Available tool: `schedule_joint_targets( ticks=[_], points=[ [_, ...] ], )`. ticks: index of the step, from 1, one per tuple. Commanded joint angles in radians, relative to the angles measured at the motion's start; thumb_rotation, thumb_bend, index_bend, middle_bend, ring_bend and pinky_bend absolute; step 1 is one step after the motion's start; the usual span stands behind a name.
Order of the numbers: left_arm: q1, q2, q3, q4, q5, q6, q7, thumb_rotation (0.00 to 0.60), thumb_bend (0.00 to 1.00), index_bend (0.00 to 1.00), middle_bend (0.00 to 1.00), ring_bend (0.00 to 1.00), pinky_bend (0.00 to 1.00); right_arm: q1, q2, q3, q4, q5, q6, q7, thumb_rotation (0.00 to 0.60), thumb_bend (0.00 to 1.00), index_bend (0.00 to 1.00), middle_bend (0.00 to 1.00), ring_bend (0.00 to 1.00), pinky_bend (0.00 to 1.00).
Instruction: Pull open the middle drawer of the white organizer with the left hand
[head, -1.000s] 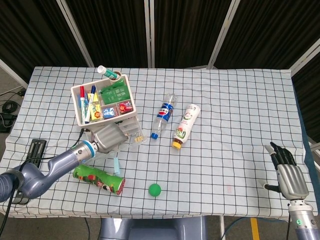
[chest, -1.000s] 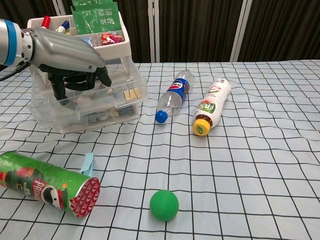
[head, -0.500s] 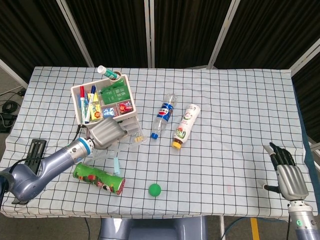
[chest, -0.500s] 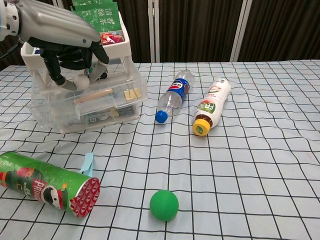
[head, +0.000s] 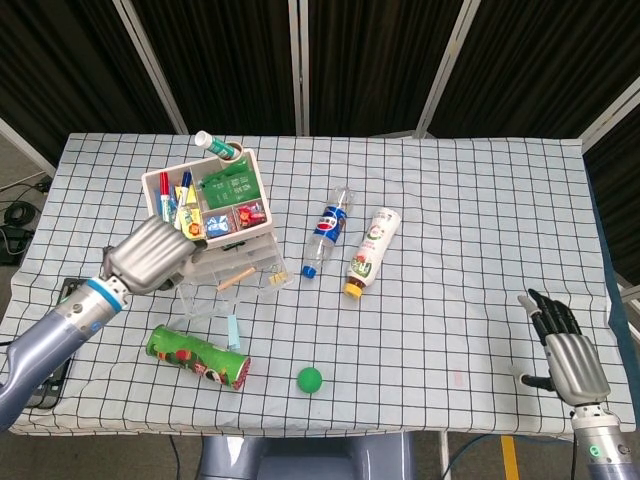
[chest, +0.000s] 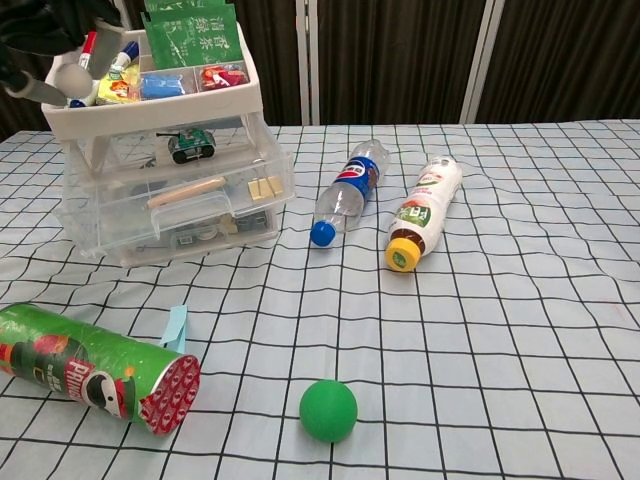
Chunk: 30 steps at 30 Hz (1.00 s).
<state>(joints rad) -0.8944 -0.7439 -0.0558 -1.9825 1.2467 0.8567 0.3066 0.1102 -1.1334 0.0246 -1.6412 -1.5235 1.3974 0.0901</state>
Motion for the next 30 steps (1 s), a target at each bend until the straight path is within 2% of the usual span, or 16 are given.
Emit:
schedule_joint_targets(
  ticks=[1,5,11,13,17,25,30],
  points=[
    [0.071,0.035,0.018,-0.013,0.030,0.060,-0.051,0.600,0.34,0.54,0.82,0.73,0.70,-0.001,0.004,-0.003,-0.004,-0.006,0.003,0.008,0.600,0.04,0.00,0.00,0.00,0.00],
    [0.165,0.047,0.044,0.000,0.050,0.137,-0.098,0.600,0.34,0.54,0.82,0.73,0.70,-0.001,0.011,-0.006,-0.010,-0.012,0.003,0.023,0.600,0.04,0.00,0.00,0.00,0.00],
    [0.276,0.012,0.074,0.038,0.053,0.230,-0.149,0.600,0.34,0.53,0.82,0.73,0.70,-0.003,0.019,-0.012,-0.022,-0.026,0.010,0.031,0.600,0.04,0.00,0.00,0.00,0.00],
    [0.358,-0.054,0.101,0.091,0.040,0.305,-0.150,0.600,0.34,0.54,0.82,0.73,0.70,-0.007,0.023,-0.020,-0.032,-0.046,0.020,0.026,0.600,0.04,0.00,0.00,0.00,0.00],
    [0.428,-0.187,0.104,0.192,0.061,0.395,-0.120,0.600,0.34,0.54,0.82,0.73,0.70,-0.010,0.022,-0.029,-0.039,-0.061,0.026,0.014,0.600,0.04,0.00,0.00,0.00,0.00],
    [0.466,-0.362,0.071,0.303,0.030,0.404,-0.141,0.600,0.34,0.55,0.82,0.73,0.70,-0.017,0.022,-0.044,-0.054,-0.093,0.041,-0.006,0.600,0.04,0.00,0.00,0.00,0.00],
    [0.470,-0.429,0.054,0.355,0.007,0.390,-0.107,0.600,0.34,0.55,0.82,0.73,0.70,-0.020,0.029,-0.047,-0.059,-0.099,0.048,0.002,0.600,0.04,0.00,0.00,0.00,0.00]
  ],
)
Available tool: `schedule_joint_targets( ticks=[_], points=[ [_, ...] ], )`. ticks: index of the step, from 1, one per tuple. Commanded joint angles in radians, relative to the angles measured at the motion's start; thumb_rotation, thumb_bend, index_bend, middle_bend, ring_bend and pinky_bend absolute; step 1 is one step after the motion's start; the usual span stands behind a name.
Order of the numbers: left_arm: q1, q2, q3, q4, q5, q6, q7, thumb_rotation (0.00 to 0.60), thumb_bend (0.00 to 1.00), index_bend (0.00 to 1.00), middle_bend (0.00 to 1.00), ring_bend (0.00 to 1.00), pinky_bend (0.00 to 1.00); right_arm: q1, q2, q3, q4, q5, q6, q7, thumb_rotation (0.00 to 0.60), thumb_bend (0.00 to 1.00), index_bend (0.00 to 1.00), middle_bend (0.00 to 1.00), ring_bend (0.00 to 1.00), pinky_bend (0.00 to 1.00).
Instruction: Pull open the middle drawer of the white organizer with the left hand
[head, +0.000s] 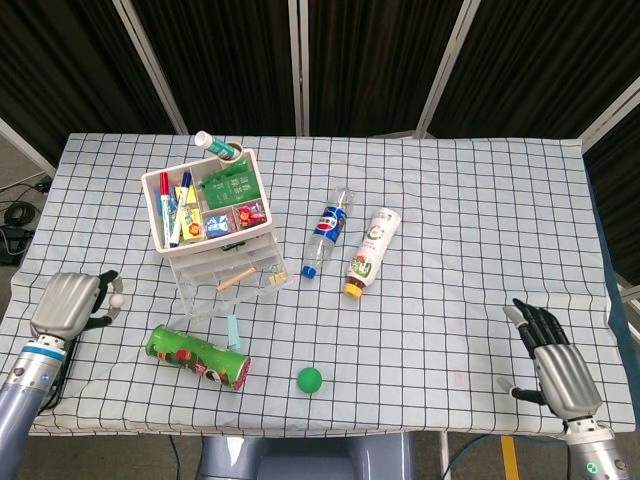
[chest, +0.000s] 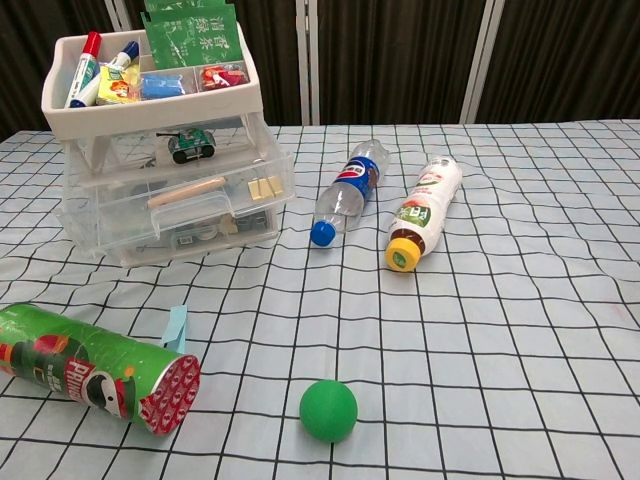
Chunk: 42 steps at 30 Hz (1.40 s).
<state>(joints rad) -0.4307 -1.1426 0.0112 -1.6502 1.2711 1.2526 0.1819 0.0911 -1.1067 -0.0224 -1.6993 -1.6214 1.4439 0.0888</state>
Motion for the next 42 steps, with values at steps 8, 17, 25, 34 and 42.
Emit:
schedule_joint_targets(
  ticks=[8,17,25,34,42],
  points=[
    [0.001,-0.118,-0.052,0.102,-0.075,-0.038,0.056,0.600,0.33,0.52,0.82,0.73,0.70,-0.002,0.006,-0.004,-0.003,-0.010,0.006,0.011,0.600,0.04,0.00,0.00,0.00,0.00],
    [-0.009,-0.190,-0.082,0.164,-0.105,-0.079,0.052,0.600,0.20,0.42,0.82,0.73,0.70,-0.001,0.004,-0.002,-0.002,-0.003,0.003,0.002,0.600,0.05,0.00,0.00,0.00,0.00],
    [0.025,-0.186,-0.087,0.153,-0.070,-0.029,0.013,0.600,0.17,0.35,0.82,0.73,0.70,-0.001,-0.001,-0.005,-0.003,-0.004,-0.001,-0.012,0.600,0.04,0.00,0.00,0.00,0.00],
    [0.159,-0.155,-0.048,0.073,0.091,0.227,-0.037,0.600,0.17,0.25,0.70,0.66,0.63,0.001,-0.010,-0.008,0.001,0.001,-0.013,-0.042,0.600,0.04,0.00,0.00,0.00,0.00],
    [0.277,-0.144,0.027,-0.007,0.181,0.373,0.069,0.600,0.13,0.03,0.11,0.14,0.21,-0.007,-0.035,0.004,0.018,-0.004,0.017,-0.097,0.600,0.04,0.00,0.00,0.00,0.00]
  ],
)
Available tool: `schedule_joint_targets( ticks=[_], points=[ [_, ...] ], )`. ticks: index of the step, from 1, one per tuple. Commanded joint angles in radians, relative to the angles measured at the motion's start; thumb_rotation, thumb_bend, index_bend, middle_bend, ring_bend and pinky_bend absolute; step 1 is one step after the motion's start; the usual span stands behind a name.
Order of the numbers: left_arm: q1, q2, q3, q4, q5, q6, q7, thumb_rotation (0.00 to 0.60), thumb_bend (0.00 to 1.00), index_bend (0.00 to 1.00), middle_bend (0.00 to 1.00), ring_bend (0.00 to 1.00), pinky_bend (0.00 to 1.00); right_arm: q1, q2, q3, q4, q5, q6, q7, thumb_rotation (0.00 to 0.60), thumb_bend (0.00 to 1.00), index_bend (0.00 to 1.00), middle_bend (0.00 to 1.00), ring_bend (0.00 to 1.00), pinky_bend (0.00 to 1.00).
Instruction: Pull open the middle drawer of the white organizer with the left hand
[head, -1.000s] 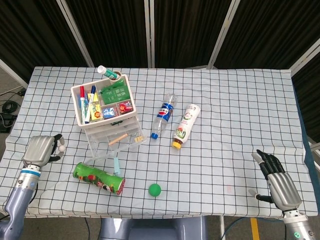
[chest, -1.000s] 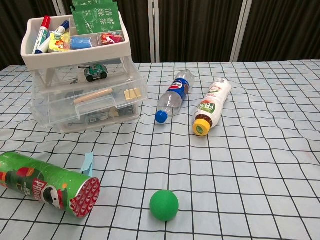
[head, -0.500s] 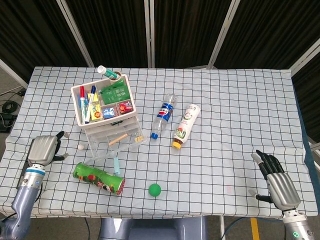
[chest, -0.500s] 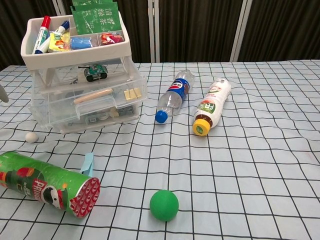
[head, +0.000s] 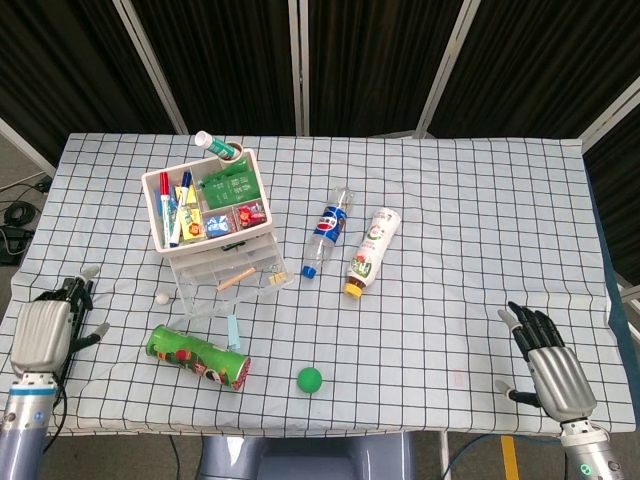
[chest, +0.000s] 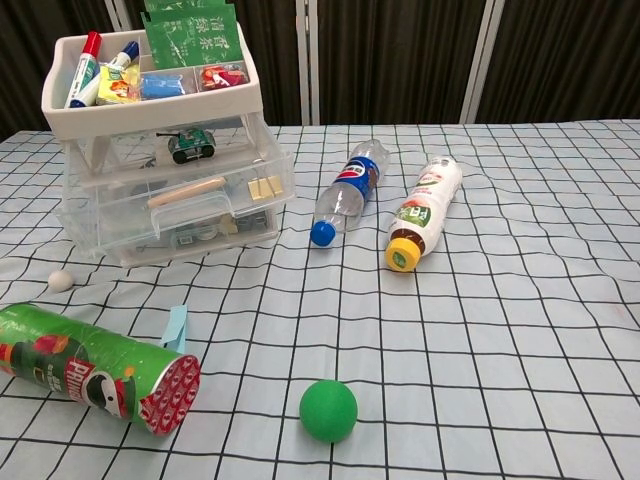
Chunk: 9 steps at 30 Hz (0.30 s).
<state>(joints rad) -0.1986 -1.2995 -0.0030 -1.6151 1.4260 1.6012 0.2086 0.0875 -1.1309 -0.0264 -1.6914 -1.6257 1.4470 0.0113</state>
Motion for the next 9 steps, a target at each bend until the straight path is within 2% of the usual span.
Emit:
schedule_joint_targets(
  ticks=[1,4,9],
  points=[
    [0.056,0.025,0.056,-0.062,0.025,0.017,0.053,0.600,0.13,0.00,0.03,0.05,0.13,-0.006,-0.018,0.013,0.017,0.002,0.023,-0.033,0.600,0.04,0.00,0.00,0.00,0.00],
    [0.076,0.053,0.075,-0.099,0.029,0.011,0.059,0.600,0.11,0.00,0.00,0.00,0.00,-0.009,-0.028,0.019,0.025,0.004,0.033,-0.047,0.600,0.04,0.00,0.00,0.00,0.00],
    [0.102,0.089,0.079,-0.133,0.042,0.024,0.063,0.600,0.09,0.00,0.00,0.00,0.00,-0.009,-0.027,0.024,0.026,0.013,0.033,-0.049,0.600,0.04,0.00,0.00,0.00,0.00]
  ],
)
